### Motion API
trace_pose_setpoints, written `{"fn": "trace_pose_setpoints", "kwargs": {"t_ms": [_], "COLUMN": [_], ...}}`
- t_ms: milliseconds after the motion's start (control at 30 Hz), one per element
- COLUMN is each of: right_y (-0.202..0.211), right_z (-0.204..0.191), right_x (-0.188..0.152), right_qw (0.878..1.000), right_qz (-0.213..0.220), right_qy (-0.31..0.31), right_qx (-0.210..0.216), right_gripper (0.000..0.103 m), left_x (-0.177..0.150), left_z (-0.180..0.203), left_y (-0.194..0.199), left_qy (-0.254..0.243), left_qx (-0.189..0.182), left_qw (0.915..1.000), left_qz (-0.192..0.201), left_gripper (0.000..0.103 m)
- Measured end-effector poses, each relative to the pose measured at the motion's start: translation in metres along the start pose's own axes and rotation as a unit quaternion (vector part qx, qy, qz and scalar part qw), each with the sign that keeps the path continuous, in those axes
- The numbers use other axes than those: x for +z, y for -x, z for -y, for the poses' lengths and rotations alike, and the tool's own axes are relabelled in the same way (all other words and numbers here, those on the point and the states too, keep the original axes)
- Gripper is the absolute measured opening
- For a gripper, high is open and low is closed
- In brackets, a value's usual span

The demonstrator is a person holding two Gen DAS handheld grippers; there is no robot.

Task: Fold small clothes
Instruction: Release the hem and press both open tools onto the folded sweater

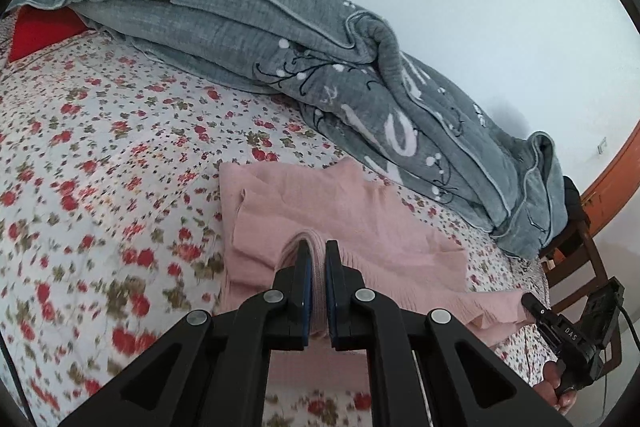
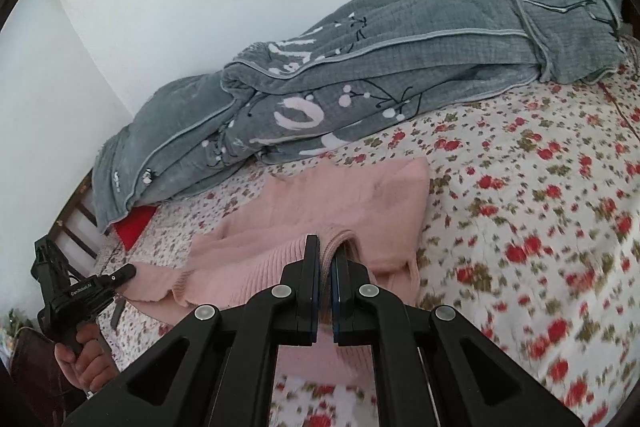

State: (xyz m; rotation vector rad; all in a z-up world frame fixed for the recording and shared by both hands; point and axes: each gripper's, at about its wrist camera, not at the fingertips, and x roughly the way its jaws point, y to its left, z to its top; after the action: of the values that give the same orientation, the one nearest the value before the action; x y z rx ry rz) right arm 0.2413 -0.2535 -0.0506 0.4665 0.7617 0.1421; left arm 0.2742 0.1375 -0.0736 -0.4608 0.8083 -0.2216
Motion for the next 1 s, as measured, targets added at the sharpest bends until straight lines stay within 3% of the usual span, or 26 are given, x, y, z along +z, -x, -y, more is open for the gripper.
{"fn": "trace_pose_setpoints", "kwargs": {"t_ms": [333, 467, 567, 667, 733, 767, 800, 867, 1000], "right_y": [-0.081, -0.126, -0.16, -0.182, -0.183, -0.181, -0.178, -0.167, -0.146], "right_z": [0.003, 0.019, 0.04, 0.06, 0.074, 0.078, 0.081, 0.079, 0.064], "right_x": [0.047, 0.056, 0.052, 0.046, 0.044, 0.045, 0.045, 0.046, 0.048], "right_qw": [0.999, 0.999, 0.998, 0.997, 0.997, 0.996, 0.996, 0.996, 0.995], "right_qz": [-0.017, -0.023, -0.037, -0.047, -0.045, -0.038, -0.027, 0.001, 0.069], "right_qy": [0.03, 0.025, 0.002, -0.03, -0.06, -0.073, -0.08, -0.076, -0.036], "right_qx": [-0.021, -0.042, -0.056, -0.053, -0.028, -0.017, -0.011, -0.034, -0.069], "right_gripper": [0.005, 0.005, 0.006, 0.007, 0.007, 0.008, 0.011, 0.029, 0.05], "left_x": [0.048, 0.054, 0.051, 0.041, 0.042, 0.044, 0.045, 0.047, 0.049], "left_z": [-0.014, -0.03, -0.049, -0.07, -0.077, -0.078, -0.078, -0.076, -0.078], "left_y": [-0.087, -0.131, -0.163, -0.176, -0.172, -0.17, -0.167, -0.162, -0.16], "left_qy": [0.021, 0.032, 0.069, 0.098, 0.116, 0.116, 0.115, 0.112, 0.113], "left_qx": [-0.009, -0.012, -0.023, -0.076, -0.113, -0.12, -0.119, -0.109, -0.102], "left_qw": [0.9995, 0.9992, 0.997, 0.9921, 0.9867, 0.9859, 0.9862, 0.9873, 0.9876], "left_qz": [-0.02, -0.02, -0.026, -0.014, -0.006, 0.002, 0.015, 0.029, 0.036], "left_gripper": [0.007, 0.008, 0.01, 0.012, 0.015, 0.025, 0.039, 0.047, 0.052]}}
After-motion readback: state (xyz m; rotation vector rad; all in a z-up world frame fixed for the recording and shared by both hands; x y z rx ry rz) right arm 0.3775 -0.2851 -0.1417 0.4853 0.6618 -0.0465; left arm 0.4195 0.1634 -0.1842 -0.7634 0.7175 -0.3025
